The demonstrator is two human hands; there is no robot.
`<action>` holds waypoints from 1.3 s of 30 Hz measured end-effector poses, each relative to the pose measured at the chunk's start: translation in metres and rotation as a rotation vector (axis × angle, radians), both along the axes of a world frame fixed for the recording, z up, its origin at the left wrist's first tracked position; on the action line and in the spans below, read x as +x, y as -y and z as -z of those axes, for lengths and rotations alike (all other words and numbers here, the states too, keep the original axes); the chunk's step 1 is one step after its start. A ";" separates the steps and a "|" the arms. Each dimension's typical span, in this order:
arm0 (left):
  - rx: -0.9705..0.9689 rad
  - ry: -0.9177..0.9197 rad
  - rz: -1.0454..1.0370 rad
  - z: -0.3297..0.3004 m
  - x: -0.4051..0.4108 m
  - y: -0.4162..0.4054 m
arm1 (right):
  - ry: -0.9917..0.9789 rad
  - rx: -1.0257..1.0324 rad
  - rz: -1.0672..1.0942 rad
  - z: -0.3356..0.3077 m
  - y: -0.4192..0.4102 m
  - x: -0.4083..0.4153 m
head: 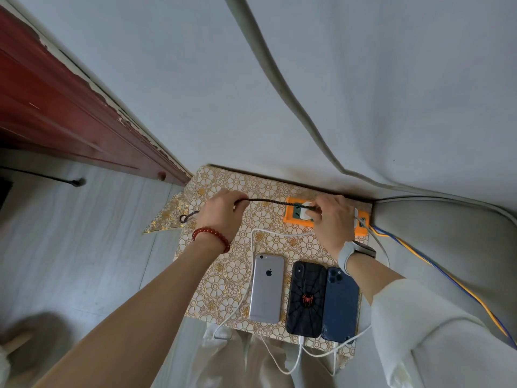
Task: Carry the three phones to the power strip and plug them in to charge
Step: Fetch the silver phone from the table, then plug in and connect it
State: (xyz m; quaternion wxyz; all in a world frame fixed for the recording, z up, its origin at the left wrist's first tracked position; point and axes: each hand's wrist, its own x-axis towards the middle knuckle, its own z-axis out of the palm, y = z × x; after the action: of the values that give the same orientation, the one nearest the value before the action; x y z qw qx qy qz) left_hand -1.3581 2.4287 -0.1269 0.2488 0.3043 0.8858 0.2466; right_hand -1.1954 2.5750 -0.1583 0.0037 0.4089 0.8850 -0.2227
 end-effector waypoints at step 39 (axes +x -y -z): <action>-0.018 0.827 0.073 -0.089 0.063 0.203 | -0.669 -1.246 0.402 -0.139 0.246 0.047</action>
State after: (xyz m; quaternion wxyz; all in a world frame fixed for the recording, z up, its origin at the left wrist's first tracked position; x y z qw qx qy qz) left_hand -1.2954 2.2257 -0.0379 0.5951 0.2085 0.7019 0.3312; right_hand -1.1480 2.3292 -0.0189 -0.0758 0.3955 0.4560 -0.7937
